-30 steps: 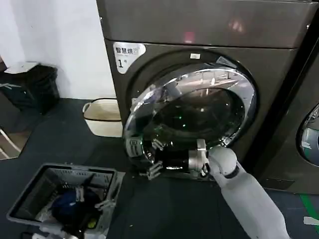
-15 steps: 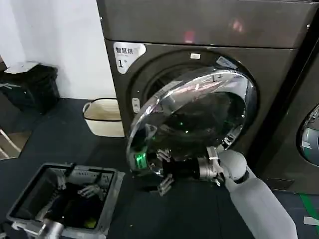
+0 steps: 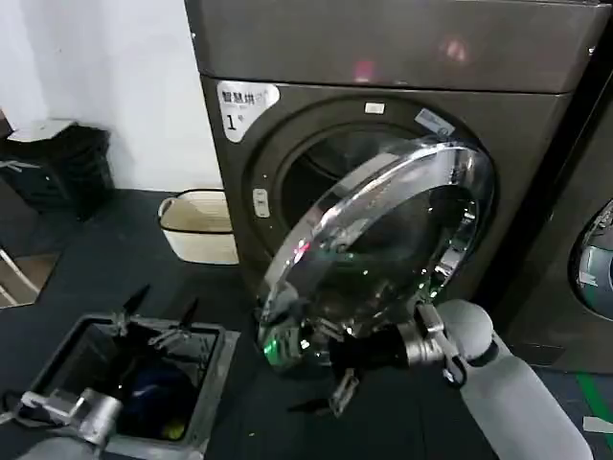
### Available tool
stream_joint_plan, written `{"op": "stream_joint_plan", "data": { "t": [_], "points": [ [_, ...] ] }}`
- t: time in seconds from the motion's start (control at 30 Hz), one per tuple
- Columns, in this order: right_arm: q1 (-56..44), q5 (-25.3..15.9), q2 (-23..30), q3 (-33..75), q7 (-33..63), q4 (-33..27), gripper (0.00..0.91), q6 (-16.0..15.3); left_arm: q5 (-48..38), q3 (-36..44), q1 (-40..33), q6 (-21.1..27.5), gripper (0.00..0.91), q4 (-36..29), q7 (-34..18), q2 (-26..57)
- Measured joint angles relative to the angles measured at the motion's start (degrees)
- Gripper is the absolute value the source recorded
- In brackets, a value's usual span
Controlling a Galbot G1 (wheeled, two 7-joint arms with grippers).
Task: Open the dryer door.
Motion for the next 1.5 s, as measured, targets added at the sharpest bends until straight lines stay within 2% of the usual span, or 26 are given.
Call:
{"op": "stream_joint_plan", "data": {
  "t": [0.43, 0.83, 1.3, 1.5],
  "points": [
    [-4.81, 0.78, -3.24, 4.35, -0.44, 3.10, 0.907, 0.78, -8.12, 5.38, -6.36, -0.20, 0.907, 2.92, 2.50, 7.36],
    [-10.23, 1.34, -5.03, 11.37, -0.43, 4.47, 0.907, 0.97, -10.40, 14.73, -12.76, -1.36, 0.907, 5.77, 5.68, 13.70],
    [-18.34, -2.86, -3.88, 24.58, -0.46, 0.93, 0.907, 2.84, -11.09, 24.21, -16.67, -1.09, 0.907, 6.09, 6.98, 16.85],
    [-22.61, -2.19, -3.42, 31.87, -0.46, 0.71, 0.907, 3.86, -10.72, 27.15, -18.27, -0.83, 0.907, 6.75, 7.68, 16.33]
  ]
}}
